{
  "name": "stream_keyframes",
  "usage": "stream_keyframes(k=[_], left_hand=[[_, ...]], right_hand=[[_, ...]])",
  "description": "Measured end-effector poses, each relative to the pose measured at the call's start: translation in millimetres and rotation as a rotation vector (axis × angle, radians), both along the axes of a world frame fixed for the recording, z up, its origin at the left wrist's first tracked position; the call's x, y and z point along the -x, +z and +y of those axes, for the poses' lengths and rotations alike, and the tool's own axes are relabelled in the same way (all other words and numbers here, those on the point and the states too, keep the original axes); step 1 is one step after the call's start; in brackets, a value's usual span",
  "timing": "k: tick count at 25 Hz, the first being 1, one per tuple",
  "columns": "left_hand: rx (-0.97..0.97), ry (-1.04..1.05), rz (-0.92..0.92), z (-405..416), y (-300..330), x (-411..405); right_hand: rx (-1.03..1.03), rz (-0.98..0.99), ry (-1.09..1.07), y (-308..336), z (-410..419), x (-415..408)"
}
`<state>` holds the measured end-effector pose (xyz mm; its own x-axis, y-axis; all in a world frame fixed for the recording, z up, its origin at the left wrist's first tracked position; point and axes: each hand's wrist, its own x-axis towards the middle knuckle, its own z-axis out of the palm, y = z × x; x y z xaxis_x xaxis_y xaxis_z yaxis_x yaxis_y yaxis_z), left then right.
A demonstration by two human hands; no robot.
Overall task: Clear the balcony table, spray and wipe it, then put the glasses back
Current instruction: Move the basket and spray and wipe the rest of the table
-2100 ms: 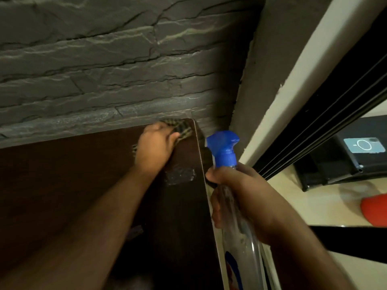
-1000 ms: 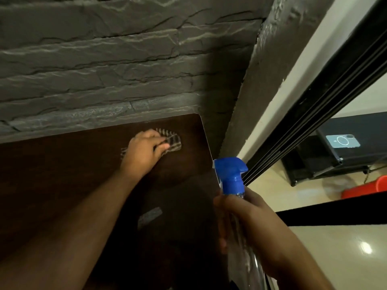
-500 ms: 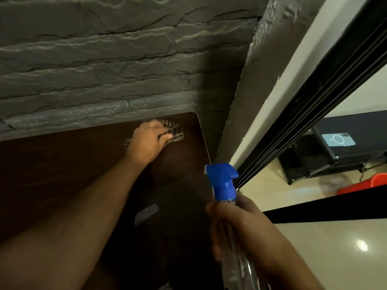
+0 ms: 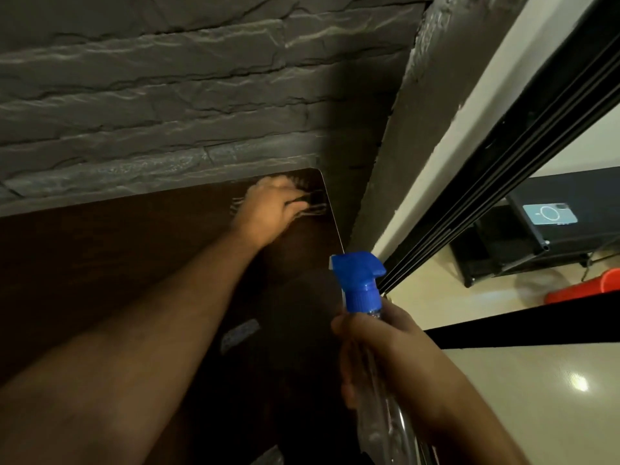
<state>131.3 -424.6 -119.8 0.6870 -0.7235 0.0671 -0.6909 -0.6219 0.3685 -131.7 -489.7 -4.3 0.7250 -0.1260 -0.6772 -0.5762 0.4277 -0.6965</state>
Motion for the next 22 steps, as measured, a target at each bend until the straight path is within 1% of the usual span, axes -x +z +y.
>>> stream_keyframes(k=[1,2,3,4,5,6,8,10,11,12,13,14,15,16,17,18,20,22], left_hand=[[-0.032,-0.046,0.058,-20,4,21],[-0.048,-0.113,0.103,-23,6,38],[-0.028,-0.199,0.103,-11,4,50],[0.012,-0.265,0.065,13,1,57],[0.047,-0.293,0.029,42,-2,54],[0.063,-0.245,0.004,68,-2,43],[0.063,-0.034,0.006,88,-1,5],[0.06,0.122,0.013,59,-5,-24],[0.057,0.136,0.022,33,-4,-20],[0.051,0.113,0.043,12,-1,-4],[0.021,0.047,0.082,0,0,15],[0.008,-0.066,0.088,6,2,37],[0.02,-0.181,0.067,27,1,53],[0.037,-0.249,0.038,57,0,57],[0.066,-0.248,0.017,89,-1,51],[0.073,-0.17,0.003,118,2,38],[0.062,0.051,0.01,156,1,3],[0.056,0.193,-0.024,153,-4,-16]], right_hand=[[-0.001,0.01,-0.003,-2,2,-1],[-0.004,0.021,0.007,-3,5,-2],[-0.008,0.026,0.017,-4,7,-3],[-0.016,0.026,0.025,-3,10,-3],[-0.027,0.03,0.031,-2,11,-2],[-0.038,0.036,0.033,-1,12,-2],[-0.036,0.025,0.013,0,12,-2],[-0.01,0.011,0.005,3,13,-5],[-0.002,0.012,0.003,5,15,-6],[0.003,0.006,0.003,6,18,-7],[0.016,-0.004,0.013,6,21,-8],[0.031,-0.007,0.032,6,26,-9],[0.045,-0.009,0.046,7,32,-9],[0.052,-0.018,0.047,8,35,-9],[0.053,-0.026,0.044,9,38,-8],[0.051,-0.034,0.043,10,41,-7],[0.051,-0.041,0.05,12,46,-4],[0.07,-0.023,0.053,10,55,-1]])
